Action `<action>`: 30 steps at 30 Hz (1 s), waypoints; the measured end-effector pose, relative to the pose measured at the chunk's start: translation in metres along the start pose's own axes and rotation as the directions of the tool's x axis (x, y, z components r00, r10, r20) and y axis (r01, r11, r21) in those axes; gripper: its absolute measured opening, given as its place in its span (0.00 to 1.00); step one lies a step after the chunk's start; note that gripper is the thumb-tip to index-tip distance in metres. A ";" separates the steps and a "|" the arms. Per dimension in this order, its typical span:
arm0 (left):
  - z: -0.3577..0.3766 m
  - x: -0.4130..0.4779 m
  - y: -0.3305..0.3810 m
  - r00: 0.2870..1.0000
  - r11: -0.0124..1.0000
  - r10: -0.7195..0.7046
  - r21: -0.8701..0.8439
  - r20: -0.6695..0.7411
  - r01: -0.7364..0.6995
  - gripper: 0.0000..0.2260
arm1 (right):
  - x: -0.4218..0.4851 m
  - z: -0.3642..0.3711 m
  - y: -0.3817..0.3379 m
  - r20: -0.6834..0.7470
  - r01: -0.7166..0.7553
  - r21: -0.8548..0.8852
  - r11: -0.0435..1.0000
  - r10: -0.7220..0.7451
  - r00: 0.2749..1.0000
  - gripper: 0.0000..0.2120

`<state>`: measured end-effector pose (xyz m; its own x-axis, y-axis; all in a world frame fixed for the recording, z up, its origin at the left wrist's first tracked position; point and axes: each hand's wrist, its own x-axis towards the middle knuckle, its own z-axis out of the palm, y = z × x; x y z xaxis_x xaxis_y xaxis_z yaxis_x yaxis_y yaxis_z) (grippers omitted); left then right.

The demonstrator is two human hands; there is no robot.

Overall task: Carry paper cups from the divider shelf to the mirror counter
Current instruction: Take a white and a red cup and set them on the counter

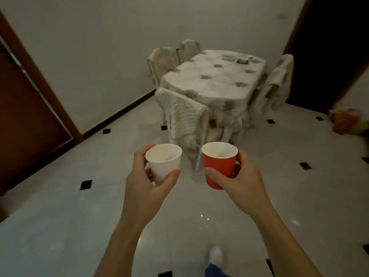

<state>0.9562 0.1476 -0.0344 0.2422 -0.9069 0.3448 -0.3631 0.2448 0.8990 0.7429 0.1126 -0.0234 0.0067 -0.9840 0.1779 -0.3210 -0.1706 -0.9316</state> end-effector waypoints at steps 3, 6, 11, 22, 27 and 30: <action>0.042 0.015 0.007 0.996 0.998 0.014 -0.056 0.089 -0.009 0.29 | 0.001 -0.036 0.016 -0.110 -0.031 -0.010 0.999 0.029 0.994 0.24; 0.087 0.032 0.010 0.983 0.995 0.011 -0.100 0.184 0.008 0.29 | 0.008 -0.070 0.035 -0.198 -0.062 -0.019 0.998 0.057 0.979 0.25; 0.170 0.075 0.013 0.961 0.993 0.039 -0.120 0.272 -0.006 0.30 | 0.043 -0.128 0.075 -0.309 -0.122 -0.018 0.992 0.111 0.945 0.33; 0.404 0.191 0.038 0.908 0.986 0.079 -0.165 0.411 -0.011 0.30 | 0.180 -0.294 0.152 -0.438 -0.154 0.020 0.988 0.147 0.887 0.27; 0.480 0.223 0.046 0.881 0.985 0.121 -0.167 0.458 -0.048 0.30 | 0.226 -0.339 0.179 -0.460 -0.172 0.019 0.985 0.161 0.873 0.30; 0.521 0.245 0.043 0.874 0.986 0.130 -0.154 0.469 -0.064 0.30 | 0.252 -0.361 0.199 -0.476 -0.185 0.034 0.982 0.179 0.861 0.31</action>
<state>0.5307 -0.2425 -0.0519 -0.2575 -0.9212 0.2918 -0.2349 0.3526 0.9058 0.3386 -0.1507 -0.0491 -0.5022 -0.8537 0.1378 -0.2838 0.0122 -0.9588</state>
